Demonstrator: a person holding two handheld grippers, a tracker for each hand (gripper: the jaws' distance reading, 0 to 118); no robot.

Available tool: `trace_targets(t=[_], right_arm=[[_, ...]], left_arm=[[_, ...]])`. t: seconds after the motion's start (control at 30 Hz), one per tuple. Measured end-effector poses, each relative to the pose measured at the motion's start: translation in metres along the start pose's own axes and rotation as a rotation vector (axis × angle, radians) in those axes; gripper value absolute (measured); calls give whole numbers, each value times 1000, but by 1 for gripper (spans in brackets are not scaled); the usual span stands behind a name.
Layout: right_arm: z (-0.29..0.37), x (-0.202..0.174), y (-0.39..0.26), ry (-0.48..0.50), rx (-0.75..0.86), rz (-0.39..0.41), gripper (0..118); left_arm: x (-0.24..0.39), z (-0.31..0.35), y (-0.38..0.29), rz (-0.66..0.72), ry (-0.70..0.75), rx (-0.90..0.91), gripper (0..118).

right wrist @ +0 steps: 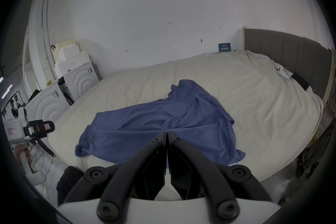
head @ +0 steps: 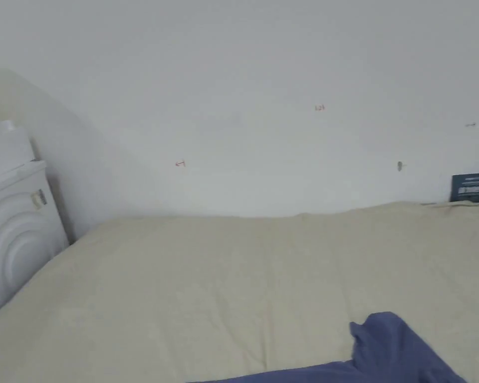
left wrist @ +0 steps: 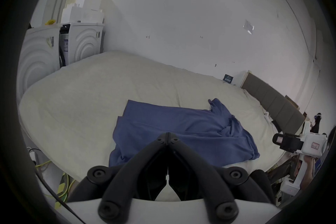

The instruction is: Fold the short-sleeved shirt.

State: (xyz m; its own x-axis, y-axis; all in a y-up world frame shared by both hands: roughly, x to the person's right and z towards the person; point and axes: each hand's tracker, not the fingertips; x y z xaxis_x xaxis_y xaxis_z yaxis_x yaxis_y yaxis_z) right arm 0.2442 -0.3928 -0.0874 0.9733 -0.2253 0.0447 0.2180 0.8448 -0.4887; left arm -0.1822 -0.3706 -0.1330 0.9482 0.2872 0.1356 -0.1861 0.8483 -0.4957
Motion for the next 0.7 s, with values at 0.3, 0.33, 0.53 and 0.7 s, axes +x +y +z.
trace_targets(t=[0.3,0.33,0.53,0.7], right_arm=[[-18,14,-7,12,-59,-38,1],[-23,17,-8,16,-74,-45,1],[-44,24,-7,-7,-140,-79,1],[-58,35,-9,-7,-190,-89,2]], left_arm=[[-49,-131,52,-45,120,-126,1],[-57,-154,55,-64,146,-133,1],[-87,-248,69,-95,175,-223,88],[-96,-298,68,-103,187,-287,99]])
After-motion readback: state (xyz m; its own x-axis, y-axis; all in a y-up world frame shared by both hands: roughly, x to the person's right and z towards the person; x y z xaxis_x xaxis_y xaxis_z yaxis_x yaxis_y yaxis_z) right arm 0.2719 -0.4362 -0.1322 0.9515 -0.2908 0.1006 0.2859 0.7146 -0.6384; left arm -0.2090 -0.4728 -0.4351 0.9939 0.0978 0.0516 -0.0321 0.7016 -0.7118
